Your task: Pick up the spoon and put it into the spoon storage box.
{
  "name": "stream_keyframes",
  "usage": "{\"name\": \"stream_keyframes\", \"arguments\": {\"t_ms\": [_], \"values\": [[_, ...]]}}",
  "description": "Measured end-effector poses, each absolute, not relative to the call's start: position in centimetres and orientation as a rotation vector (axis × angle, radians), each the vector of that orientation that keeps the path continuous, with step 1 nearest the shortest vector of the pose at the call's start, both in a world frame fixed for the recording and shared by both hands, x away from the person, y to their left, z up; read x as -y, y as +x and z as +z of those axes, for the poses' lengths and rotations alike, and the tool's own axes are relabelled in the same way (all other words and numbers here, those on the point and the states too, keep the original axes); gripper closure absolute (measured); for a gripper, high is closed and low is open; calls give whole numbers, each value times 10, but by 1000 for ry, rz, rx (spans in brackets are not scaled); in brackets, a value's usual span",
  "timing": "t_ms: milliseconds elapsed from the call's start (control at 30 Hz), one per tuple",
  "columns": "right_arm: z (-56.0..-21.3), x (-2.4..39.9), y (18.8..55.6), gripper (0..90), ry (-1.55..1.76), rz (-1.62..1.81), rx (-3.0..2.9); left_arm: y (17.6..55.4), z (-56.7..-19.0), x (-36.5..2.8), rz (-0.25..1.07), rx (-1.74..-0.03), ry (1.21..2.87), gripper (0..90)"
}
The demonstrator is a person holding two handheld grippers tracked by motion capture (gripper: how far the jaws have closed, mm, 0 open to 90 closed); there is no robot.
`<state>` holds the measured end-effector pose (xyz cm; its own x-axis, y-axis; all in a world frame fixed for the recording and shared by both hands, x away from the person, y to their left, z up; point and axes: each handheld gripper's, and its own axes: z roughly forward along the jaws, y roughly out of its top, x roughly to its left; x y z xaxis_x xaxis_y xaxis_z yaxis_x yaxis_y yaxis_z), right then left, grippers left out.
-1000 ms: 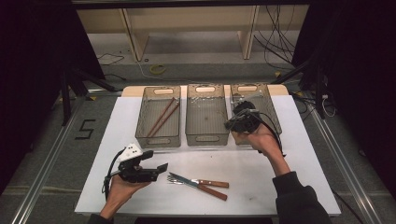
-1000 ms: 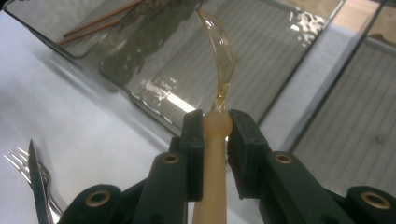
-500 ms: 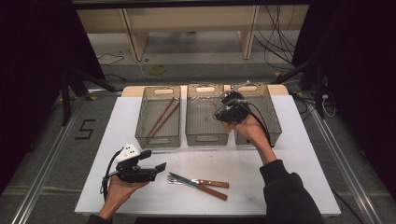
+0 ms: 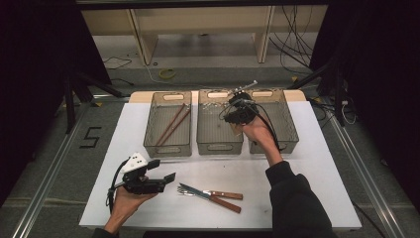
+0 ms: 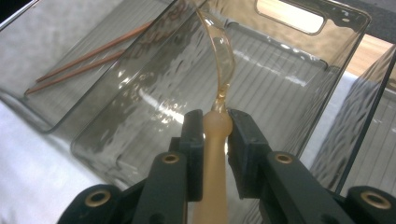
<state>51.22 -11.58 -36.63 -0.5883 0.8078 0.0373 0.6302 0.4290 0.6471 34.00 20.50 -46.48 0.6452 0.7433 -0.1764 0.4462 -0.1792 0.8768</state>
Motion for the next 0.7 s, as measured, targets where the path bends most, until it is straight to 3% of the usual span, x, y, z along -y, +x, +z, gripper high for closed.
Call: {"name": "stream_keyframes", "arguments": {"t_ms": [700], "values": [[-385,105,527,768,1268,837,-2404,340,-465,-206,357,-947,1813,183]]}}
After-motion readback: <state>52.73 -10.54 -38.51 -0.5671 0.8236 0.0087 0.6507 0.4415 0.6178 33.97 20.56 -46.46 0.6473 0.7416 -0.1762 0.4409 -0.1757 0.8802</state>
